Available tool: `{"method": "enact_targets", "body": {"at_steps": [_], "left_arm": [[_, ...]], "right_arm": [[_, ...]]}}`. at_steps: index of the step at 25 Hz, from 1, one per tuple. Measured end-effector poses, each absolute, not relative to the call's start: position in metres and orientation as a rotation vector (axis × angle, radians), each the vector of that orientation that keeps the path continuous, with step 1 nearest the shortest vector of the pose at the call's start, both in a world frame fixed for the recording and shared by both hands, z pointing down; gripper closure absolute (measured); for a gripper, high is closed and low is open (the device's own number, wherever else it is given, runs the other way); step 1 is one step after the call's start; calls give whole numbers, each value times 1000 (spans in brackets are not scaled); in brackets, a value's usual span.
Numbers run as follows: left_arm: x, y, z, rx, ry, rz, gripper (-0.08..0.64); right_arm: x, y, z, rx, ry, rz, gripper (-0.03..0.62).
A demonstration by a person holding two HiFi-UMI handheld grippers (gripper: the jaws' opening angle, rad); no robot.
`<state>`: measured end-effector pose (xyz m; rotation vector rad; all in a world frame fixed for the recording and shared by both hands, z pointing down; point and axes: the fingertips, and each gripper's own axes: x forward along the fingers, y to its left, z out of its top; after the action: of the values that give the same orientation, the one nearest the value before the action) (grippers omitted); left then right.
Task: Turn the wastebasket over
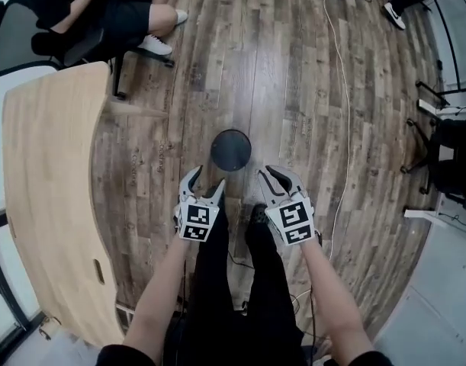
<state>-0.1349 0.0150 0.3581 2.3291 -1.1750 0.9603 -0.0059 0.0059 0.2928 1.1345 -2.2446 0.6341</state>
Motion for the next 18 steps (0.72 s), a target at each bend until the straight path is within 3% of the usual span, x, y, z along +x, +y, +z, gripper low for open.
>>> {"method": "enact_targets", "body": {"at_steps": [9,18], "left_arm": [[-123,9,201,2328,-1377,660,502],[-126,9,91,2384,-1408,521,543]], "right_arm": [[12,10,182,1222,-2356,602,537],[-11,8,98,1164,-2507,551,555]]}}
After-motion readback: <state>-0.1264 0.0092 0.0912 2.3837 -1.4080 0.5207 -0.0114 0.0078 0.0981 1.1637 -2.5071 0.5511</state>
